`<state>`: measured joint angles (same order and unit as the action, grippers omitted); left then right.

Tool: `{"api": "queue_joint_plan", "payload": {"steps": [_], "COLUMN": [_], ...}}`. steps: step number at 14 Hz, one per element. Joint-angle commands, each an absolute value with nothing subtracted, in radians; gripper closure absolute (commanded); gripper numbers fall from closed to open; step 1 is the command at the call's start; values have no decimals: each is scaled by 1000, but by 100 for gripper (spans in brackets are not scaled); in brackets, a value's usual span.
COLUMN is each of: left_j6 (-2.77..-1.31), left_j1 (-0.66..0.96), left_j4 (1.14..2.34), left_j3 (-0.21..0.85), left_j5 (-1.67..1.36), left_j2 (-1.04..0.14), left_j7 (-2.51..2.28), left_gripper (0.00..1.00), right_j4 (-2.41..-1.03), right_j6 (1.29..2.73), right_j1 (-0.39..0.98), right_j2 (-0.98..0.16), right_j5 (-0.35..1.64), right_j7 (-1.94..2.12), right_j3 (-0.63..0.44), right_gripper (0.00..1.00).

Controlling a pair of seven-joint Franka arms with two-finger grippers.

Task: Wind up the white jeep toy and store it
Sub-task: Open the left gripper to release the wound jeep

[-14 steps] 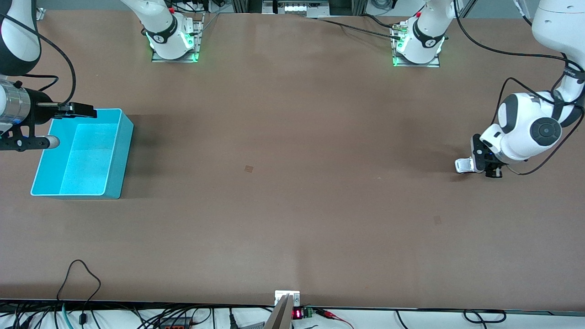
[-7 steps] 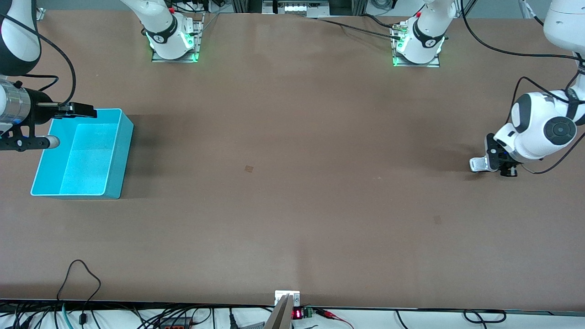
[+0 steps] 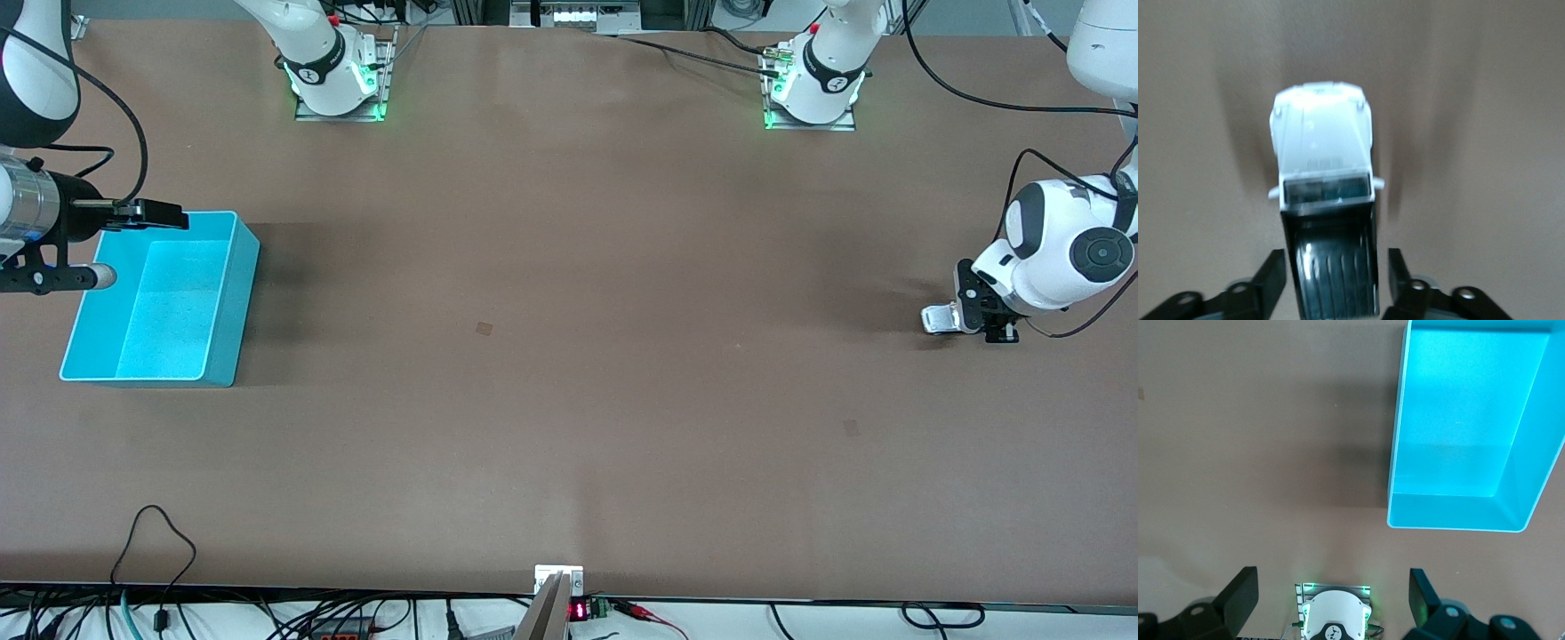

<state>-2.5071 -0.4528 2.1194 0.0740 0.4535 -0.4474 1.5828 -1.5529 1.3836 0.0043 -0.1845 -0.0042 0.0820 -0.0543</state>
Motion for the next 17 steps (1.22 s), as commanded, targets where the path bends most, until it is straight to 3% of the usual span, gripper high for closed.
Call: {"api": "queue_joint_plan", "payload": {"steps": [1,5,17], "left_j6": [-2398,-2309,-2313], "left_j1": [-466,-462,-273], "left_j4": [2123,2123,2066], "left_j3": [132,158,207], "left_j5": [387,327,192], "left_j2": [-365,-310,-314], "left_j7": [1603,1626,1571], "left_gripper": [0,0,0], "right_j4": [-1546,-1548,-1548], "right_j6": [1368,1368,1368], "right_j1": [-2,-2,-2], "right_j2": [-183,-183,-183], "right_j5": [-2,-2,-2], "right_j7": [84,83,84], "right_j3": [-51,-51,-51], "right_gripper": [0,0,0]}}
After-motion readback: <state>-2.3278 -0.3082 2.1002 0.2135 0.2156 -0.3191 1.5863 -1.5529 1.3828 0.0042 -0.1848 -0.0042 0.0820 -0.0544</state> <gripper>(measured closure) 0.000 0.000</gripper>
